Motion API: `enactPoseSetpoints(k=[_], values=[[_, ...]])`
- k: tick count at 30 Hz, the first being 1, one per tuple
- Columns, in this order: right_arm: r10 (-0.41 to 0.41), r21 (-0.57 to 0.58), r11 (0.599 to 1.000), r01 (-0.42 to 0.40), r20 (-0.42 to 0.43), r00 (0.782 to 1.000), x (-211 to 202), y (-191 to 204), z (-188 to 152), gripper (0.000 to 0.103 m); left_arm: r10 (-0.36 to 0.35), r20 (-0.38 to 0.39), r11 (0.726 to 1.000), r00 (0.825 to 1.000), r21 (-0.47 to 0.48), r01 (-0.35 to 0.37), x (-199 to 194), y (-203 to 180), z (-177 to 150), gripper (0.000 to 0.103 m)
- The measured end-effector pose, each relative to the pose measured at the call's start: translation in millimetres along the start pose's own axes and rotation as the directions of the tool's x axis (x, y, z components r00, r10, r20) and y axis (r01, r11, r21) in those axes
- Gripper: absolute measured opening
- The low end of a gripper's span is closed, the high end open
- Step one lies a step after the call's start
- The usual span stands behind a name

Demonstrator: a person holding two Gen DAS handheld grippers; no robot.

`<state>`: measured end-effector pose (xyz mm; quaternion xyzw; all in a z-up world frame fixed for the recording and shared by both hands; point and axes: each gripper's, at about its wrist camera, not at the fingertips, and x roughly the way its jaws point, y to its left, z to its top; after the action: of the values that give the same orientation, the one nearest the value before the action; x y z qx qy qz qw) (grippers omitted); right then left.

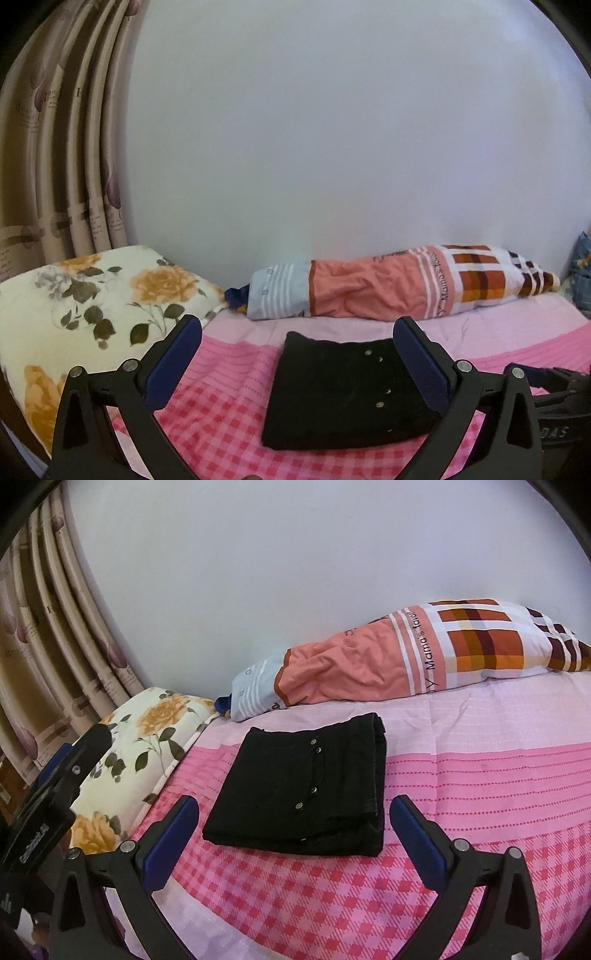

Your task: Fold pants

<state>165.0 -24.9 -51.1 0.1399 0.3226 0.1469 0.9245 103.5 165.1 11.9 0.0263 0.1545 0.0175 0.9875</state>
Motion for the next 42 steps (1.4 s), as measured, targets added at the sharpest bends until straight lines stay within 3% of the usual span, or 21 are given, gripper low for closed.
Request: enactPoseSetpoints(k=[4, 9, 42], values=[[-0.005, 0.007, 1.000, 0.005, -0.001, 1.000, -3.5, -0.9, -0.7, 0.103, 0.043, -0.048, 0.999, 0.998, 0.028, -0.041, -1.2, -4.1, 3.3, 0.103], [-0.005, 0.005, 1.000, 0.005, -0.002, 1.000, -4.2, 0.4, -1.7, 0.103, -0.020, -0.077, 1.000, 0.997, -0.013, 0.019, -1.3, -4.4, 4.8, 0.103], [-0.002, 0.001, 1.000, 0.002, -0.063, 0.998, 9.0, 0.4, -7.4, 0.103, -0.033, -0.176, 0.997, 0.984, -0.068, 0.021, 18.7, 11.4, -6.8, 0.103]])
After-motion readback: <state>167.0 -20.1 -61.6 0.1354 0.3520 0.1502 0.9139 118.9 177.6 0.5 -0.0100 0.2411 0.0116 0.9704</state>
